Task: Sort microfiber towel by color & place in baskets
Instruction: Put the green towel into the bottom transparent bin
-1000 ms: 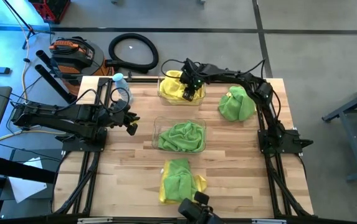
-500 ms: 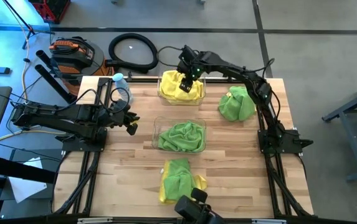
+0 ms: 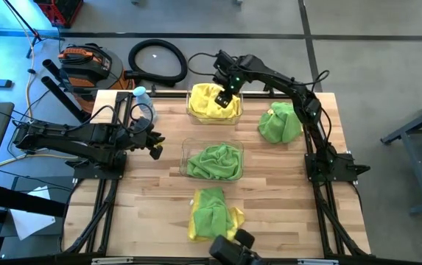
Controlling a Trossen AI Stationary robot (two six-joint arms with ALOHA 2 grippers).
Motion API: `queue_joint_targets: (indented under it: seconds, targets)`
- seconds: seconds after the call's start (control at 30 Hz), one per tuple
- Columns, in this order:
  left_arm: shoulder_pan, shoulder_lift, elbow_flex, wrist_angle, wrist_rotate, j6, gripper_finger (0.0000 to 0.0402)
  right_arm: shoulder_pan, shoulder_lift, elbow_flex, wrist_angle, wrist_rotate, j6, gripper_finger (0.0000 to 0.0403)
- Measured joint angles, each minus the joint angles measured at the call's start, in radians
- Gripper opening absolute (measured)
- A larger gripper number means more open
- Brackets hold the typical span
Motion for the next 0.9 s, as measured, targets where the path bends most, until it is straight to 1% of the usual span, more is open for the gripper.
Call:
queue_joint_targets:
  seconds: [0.17, 0.37, 0.5, 0.67, 0.8, 0.9]
  targets:
    - [0.000, 0.000, 0.000, 0.000, 0.000, 0.051, 0.0106, 0.024, -0.002, 0.000, -0.072, 0.023, 0.096, 0.0149]
    - [0.000, 0.000, 0.000, 0.001, 0.008, 0.118, 0.0106, 0.099, -0.055, 0.000, -0.095, 0.176, 0.188, 0.0149]
    - [0.000, 0.000, 0.000, 0.000, 0.056, 0.151, 0.0106, 0.161, -0.100, 0.000, -0.099, 0.255, 0.249, 0.0149]
    - [0.000, 0.000, 0.000, 0.001, 0.115, 0.196, 0.0106, 0.235, -0.134, 0.000, -0.121, 0.273, 0.373, 0.0149]
    - [0.000, 0.000, 0.000, 0.001, 0.131, 0.228, 0.0106, 0.317, -0.151, -0.001, -0.138, 0.347, 0.459, 0.0149]
    - [0.000, 0.000, 0.000, 0.001, 0.131, 0.228, 0.0106, 0.389, -0.154, -0.001, -0.192, 0.400, 0.535, 0.0149]
